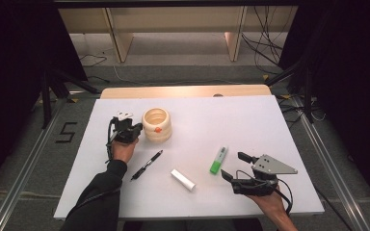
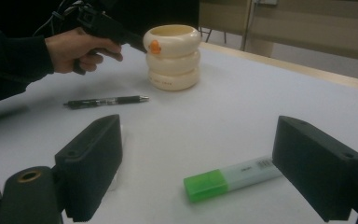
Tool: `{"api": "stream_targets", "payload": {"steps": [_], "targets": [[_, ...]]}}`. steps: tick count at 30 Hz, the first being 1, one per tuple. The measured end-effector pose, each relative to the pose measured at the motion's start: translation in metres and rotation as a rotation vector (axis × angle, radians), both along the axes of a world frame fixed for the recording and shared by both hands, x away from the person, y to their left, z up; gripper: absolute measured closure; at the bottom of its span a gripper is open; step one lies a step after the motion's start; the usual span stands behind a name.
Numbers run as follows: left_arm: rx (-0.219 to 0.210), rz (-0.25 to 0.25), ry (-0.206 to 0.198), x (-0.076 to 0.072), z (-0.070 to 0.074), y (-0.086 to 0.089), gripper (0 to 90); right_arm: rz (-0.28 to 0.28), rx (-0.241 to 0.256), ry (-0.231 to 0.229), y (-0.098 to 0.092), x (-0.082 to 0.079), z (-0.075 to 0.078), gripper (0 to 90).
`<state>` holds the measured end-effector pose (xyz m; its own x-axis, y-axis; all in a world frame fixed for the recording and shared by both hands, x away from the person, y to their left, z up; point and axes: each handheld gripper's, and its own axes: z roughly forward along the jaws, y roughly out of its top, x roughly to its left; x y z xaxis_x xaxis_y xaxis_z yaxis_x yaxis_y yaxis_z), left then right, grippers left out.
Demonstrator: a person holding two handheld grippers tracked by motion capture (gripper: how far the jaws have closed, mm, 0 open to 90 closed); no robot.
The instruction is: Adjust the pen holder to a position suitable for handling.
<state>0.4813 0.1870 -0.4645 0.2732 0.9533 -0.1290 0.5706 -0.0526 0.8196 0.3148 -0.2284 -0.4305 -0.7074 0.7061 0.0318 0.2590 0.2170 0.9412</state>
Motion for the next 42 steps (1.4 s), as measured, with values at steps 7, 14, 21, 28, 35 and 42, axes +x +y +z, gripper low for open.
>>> {"api": "stream_targets", "payload": {"steps": [7, 14, 21, 28, 35, 42], "targets": [[0.004, -0.002, 0.009, 0.003, 0.001, -0.006, 89.0, 0.001, 0.001, 0.005, 0.001, 0.0, 0.0, 16.6], [0.005, -0.025, 0.011, 0.008, 0.001, -0.019, 88.9, 0.002, -0.006, 0.008, 0.001, 0.0, -0.001, 16.6], [0.006, -0.045, 0.013, 0.012, 0.002, -0.03, 89.0, 0.005, -0.007, 0.009, 0.001, 0.0, -0.001, 16.6], [0.005, -0.059, 0.012, 0.016, 0.0, -0.042, 88.9, 0.006, -0.003, 0.009, 0.001, 0.0, 0.0, 16.6], [0.008, -0.074, 0.013, 0.019, 0.0, -0.055, 89.0, 0.009, -0.005, 0.009, 0.001, 0.0, -0.001, 16.7], [0.013, -0.093, 0.013, 0.021, 0.0, -0.068, 88.9, 0.011, -0.009, 0.011, 0.002, 0.0, -0.001, 16.7]]}}
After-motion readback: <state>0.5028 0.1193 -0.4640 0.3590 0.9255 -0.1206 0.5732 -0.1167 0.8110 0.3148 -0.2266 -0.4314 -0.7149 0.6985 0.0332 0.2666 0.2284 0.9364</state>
